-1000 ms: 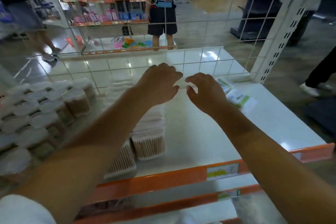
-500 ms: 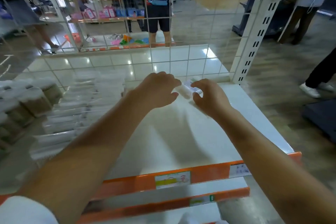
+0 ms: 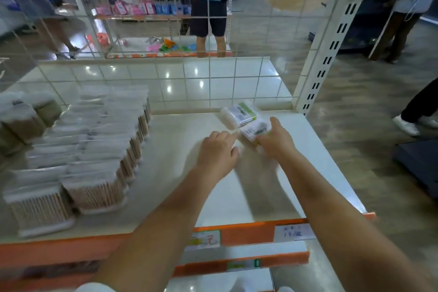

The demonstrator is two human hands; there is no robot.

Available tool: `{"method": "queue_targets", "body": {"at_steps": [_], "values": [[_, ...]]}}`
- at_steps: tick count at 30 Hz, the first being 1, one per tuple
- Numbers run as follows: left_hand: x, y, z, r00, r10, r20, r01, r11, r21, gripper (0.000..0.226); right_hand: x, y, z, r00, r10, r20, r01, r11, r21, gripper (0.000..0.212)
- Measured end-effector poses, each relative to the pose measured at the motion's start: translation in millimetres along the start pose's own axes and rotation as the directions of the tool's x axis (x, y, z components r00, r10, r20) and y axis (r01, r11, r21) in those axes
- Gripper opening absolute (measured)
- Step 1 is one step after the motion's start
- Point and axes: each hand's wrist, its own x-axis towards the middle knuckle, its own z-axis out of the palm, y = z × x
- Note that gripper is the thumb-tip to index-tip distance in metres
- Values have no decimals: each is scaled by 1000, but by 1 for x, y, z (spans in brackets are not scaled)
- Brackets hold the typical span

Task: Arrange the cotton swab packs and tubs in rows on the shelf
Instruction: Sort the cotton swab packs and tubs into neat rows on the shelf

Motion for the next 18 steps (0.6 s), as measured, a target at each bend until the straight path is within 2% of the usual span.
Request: {"method": "queue_targets", "body": {"at_steps": [2, 6, 9, 11, 14, 18], "values": [[-1, 0, 4, 999, 8, -42, -9, 1000, -16, 58, 1, 0, -2, 1000, 29, -10, -28, 999, 35, 55], [-1, -4, 10, 996, -11, -92, 5, 998, -61, 49, 1, 5, 5, 996, -24, -82, 33, 994, 108, 55], [1, 0, 9, 990, -117, -77, 99, 972, -213, 38, -6, 13, 15, 973, -50, -225, 126, 934, 334, 57], [3, 7, 10, 978, -198, -66, 165, 927, -338, 35, -10, 18, 17, 956, -9, -294, 163, 847, 507, 53], [4, 21, 9, 943, -333, -22, 270, 802, -533, 33, -12, 21, 15, 952, 37, -304, 176, 746, 643, 47], [-2, 27, 1, 892, -438, 113, 339, 483, -807, 35, -15, 21, 9, 973, 33, -229, 162, 611, 775, 42]]}}
